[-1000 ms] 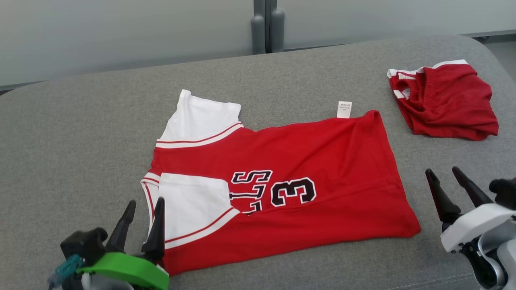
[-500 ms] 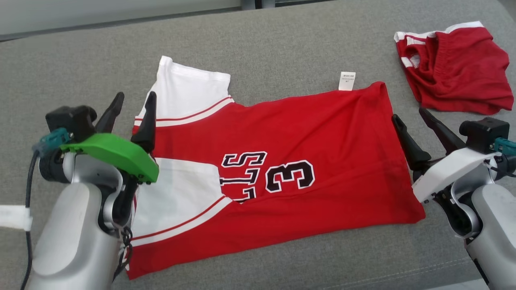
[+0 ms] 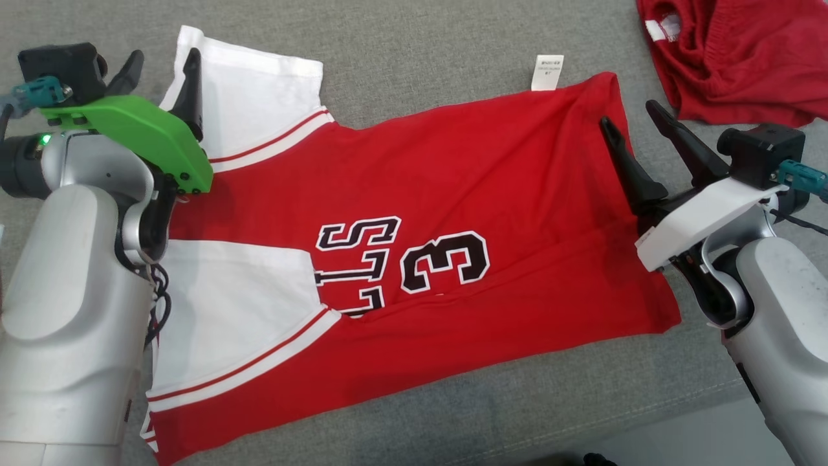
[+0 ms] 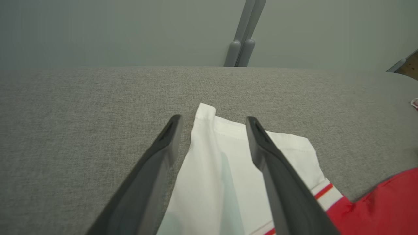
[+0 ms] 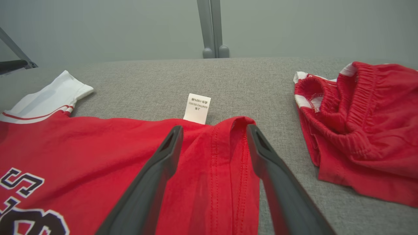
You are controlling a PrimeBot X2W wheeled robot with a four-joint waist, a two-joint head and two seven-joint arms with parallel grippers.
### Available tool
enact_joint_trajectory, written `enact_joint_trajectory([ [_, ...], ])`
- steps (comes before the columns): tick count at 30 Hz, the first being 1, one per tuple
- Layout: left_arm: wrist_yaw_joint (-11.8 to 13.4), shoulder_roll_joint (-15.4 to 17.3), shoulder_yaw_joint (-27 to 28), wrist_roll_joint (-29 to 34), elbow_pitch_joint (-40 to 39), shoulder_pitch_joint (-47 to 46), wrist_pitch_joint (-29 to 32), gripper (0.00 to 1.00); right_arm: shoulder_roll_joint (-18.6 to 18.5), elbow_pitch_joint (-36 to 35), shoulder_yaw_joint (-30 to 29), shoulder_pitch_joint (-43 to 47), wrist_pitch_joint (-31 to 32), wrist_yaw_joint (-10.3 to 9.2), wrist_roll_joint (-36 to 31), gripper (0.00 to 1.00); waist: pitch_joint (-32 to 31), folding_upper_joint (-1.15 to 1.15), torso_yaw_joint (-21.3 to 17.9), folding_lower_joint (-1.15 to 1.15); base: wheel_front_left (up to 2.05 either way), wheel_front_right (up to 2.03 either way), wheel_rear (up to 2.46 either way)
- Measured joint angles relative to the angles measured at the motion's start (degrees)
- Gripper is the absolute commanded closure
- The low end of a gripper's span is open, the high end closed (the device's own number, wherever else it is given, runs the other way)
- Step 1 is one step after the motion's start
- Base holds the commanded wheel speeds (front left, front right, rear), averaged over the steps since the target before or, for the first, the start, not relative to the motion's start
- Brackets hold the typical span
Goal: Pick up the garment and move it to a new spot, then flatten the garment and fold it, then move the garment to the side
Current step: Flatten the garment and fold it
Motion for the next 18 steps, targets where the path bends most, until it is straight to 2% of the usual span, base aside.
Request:
enact_joint_trajectory([
  [8, -0.58, 1.25, -0.05, 0.96, 6.03, -4.62, 0.12, 0.00, 1.19, 1.85, -0.02, -1.15, -1.94, 0.00, -0.35, 0.00, 4.49, 0.00, -2.62, 0.00, 0.00, 0.00, 0.00],
  [16, -1.07, 1.34, -0.22, 1.66, 10.13, -8.16, -0.80, 0.00, 1.91, 3.39, 0.16, -2.49, -3.42, 0.02, -0.48, 0.00, 5.92, 0.00, -3.81, 0.00, 0.00, 0.00, 0.00],
  [17, -1.09, 1.35, -0.26, 1.75, 10.43, -8.44, -0.97, 0.10, 2.02, 3.68, 0.24, -2.62, -3.55, 0.21, -0.54, 0.00, 5.94, 0.00, -3.84, 0.00, 0.00, 0.00, 0.00],
  [18, -1.31, 1.35, -0.34, 1.76, 10.85, -8.69, -0.98, 0.30, 2.15, 3.98, 0.31, -2.70, -3.70, 0.23, -0.60, 0.00, 5.94, 0.00, -3.85, 0.00, 0.00, 0.00, 0.00],
])
